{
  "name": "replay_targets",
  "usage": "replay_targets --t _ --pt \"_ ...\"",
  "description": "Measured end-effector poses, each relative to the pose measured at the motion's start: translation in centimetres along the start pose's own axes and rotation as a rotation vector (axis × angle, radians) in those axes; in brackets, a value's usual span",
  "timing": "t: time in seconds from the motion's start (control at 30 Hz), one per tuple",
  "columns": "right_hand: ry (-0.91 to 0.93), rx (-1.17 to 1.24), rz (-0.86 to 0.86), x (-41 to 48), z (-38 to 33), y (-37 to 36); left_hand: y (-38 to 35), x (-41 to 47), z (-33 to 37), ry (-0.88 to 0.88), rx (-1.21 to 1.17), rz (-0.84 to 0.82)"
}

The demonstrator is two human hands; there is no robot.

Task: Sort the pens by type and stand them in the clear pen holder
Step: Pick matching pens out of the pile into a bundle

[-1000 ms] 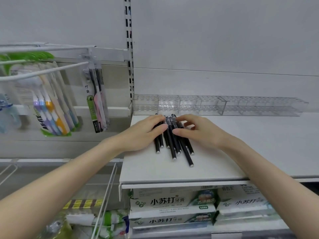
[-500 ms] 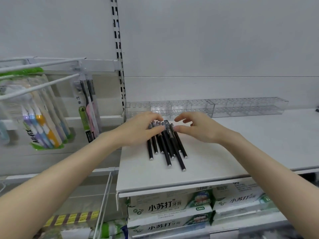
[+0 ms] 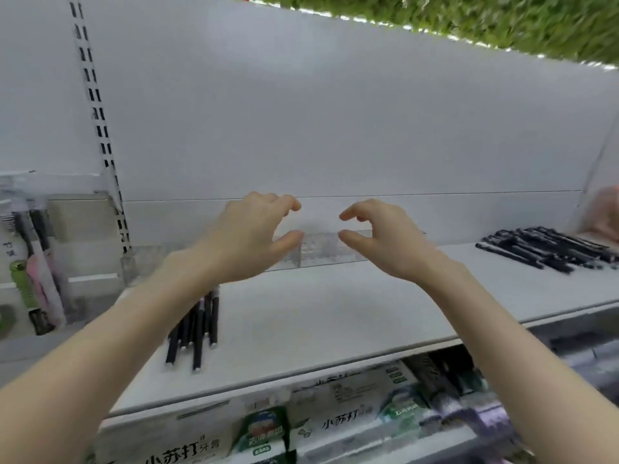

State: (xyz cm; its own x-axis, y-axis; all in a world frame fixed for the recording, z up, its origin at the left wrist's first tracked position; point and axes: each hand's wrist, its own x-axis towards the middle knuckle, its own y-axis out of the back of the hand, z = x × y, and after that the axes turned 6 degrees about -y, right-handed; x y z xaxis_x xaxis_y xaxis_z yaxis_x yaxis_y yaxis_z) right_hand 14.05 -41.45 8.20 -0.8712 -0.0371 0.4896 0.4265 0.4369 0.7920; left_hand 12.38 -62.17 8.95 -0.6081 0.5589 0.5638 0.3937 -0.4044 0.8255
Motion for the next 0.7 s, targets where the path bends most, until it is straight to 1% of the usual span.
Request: replay_targets --t 0.1,0.2,0.3,0.4,0.53,0.7 --pt "-0.003 -0.009 -0.015 -2.3 4.8 2.7 -2.1 1.2 5.4 0.041 -0.019 0.017" --pt "-0.012 -0.040 -0.036 -4.5 9.6 4.4 -5.1 2.0 10.0 0.038 -0.043 0.021" --pt "-0.037 -0.063 -0.048 -5.7 13.7 6.2 -7.5 3.6 13.4 0.025 -0.071 -0.033" --pt "-0.065 -0.071 -0.049 -5.8 17.3 8.1 -9.2 6.3 15.8 0.017 -0.061 -0.083" --pt "-0.075 -0.067 -0.008 -4.5 21.6 9.9 -11.2 10.7 18.3 -0.004 -0.067 -0.074" --pt "-0.096 -0.062 -0.011 -2.2 27.4 10.4 -14.8 15.8 20.0 -0.015 -0.078 -0.074"
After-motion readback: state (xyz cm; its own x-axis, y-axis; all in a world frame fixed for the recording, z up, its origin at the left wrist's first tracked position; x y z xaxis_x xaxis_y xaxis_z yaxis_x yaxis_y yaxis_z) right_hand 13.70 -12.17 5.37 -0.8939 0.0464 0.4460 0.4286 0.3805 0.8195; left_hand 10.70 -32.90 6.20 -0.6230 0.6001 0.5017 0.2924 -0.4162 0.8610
